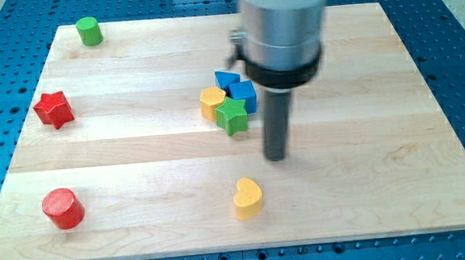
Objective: Place the yellow heart at the left side of the green star
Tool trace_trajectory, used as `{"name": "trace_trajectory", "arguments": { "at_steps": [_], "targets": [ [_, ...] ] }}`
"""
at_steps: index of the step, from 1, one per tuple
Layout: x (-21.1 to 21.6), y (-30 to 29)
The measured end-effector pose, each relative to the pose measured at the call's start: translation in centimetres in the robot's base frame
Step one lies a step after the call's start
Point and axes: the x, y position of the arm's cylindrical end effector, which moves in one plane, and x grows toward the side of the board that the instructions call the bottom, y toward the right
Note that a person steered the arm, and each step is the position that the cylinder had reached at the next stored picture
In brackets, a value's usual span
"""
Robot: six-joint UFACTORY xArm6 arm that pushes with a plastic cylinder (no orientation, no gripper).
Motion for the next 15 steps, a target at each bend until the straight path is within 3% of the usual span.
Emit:
{"name": "trace_trajectory", "arguments": {
  "at_steps": [1,2,3,4,6,8,9,10,11,13,14,15],
  "targets": [
    [6.8,1.8],
    [11.0,-3.4],
    [9.4,-9.3],
    [7.6,-10.5],
    [7.1,-1.2],
    [3.7,-12.1],
    [2.9,-8.3],
    [6.5,-3.2],
    [4.5,-0.5],
    [1.0,-11.2],
    [1.0,-13.1],
    [3.1,-10.2]
  ]
}}
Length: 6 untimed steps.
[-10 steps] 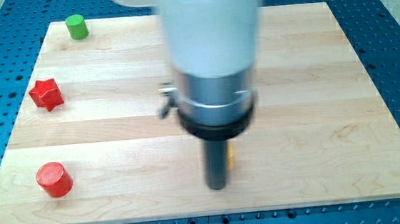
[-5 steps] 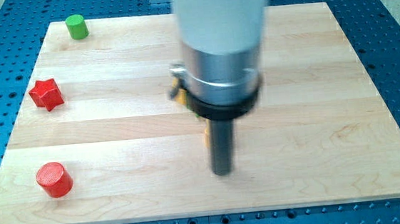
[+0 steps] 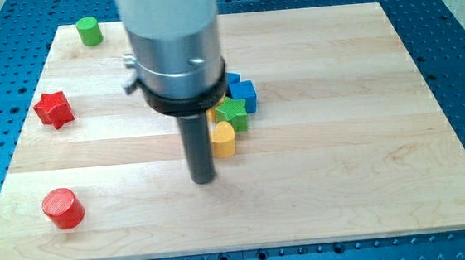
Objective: Place the yellow heart at the left side of the green star
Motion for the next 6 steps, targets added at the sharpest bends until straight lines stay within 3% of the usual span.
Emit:
{"name": "trace_trajectory", "arguments": {
  "at_steps": [1,6],
  "targets": [
    [-0.8,4.4],
    [-5.0,-2.8]
  ]
}}
